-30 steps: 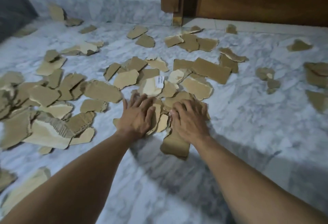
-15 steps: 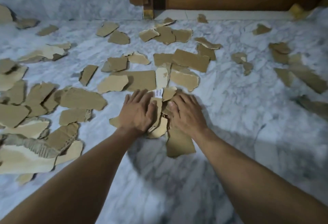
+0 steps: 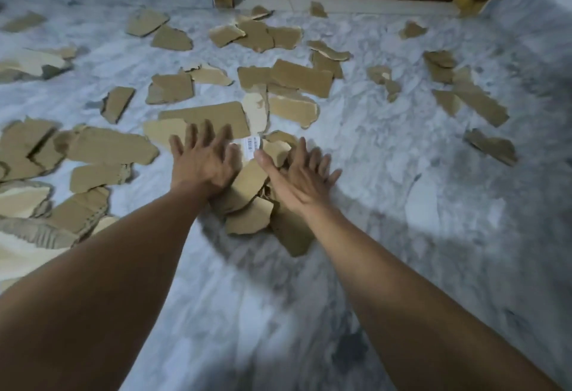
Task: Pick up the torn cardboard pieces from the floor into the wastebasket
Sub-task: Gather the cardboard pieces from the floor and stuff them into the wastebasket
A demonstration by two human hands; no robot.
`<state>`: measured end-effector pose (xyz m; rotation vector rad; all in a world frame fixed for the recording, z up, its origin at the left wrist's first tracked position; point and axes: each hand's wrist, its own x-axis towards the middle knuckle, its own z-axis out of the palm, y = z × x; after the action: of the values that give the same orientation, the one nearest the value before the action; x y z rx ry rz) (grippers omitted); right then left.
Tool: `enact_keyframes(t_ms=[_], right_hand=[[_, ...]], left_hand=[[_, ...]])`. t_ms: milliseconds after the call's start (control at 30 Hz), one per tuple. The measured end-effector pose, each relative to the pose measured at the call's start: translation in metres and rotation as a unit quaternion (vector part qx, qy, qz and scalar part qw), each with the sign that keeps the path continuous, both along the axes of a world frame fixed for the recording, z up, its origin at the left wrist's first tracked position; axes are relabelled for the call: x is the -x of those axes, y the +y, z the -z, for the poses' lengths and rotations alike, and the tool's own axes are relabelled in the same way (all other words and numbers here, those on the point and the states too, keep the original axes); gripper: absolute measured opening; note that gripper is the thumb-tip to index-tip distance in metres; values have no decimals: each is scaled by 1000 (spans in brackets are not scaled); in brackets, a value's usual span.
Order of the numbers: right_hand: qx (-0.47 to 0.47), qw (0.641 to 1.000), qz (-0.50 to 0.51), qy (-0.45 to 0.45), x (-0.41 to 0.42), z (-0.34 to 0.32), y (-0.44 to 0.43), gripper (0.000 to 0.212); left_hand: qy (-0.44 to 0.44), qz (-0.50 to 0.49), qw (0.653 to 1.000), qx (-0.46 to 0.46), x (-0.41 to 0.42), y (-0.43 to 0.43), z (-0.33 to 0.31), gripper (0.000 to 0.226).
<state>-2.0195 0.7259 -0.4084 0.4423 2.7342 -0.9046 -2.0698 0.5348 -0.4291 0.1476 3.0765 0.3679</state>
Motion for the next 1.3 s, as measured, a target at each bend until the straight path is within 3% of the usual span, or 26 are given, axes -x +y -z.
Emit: enact_keyframes(t_ms=[167,267,367,467,533,633,767,867,967,1033,1167,1300], right_hand=[[-82,995,-53,23,-14,-5,4,129],[-68,997,-25,10,-7,-16,3,135],[14,1000,1,-22,0,-24,-4,145],[-17,999,1,-31,3,-27,-4,144],[-67,997,2,-36,3,-31,-6,134],[-51,998,34,-30,4,-36,-9,114],[-45,998,20,45,-11,-31,3,79],[4,995,49,82,-14,-28,-1,76],[99,988,58,102,-17,-23,-1,74],[113,985,68,111,-23,-19,3,69],[69,991,33,107,-24,-20,7,65],[-67,996,-39,38,-30,-27,24,81]], left_hand=[[77,10,994,-79,-23,14,0,46],[96,-6,992,-77,-33,11,-8,46],[124,17,992,-20,-32,-7,-7,64],[2,10,1000,-3,-11,-32,-8,96],[7,18,999,41,-6,-34,-14,85],[71,-4,997,-4,-21,-14,-17,64],[65,-29,995,-76,-67,37,-4,65],[76,-43,992,-87,-72,45,-1,65],[56,-65,994,-67,-69,43,0,81],[34,-76,994,-64,-70,46,-2,84],[24,-83,993,-81,-72,51,-11,78],[-9,-61,995,-72,-68,48,-12,84]])
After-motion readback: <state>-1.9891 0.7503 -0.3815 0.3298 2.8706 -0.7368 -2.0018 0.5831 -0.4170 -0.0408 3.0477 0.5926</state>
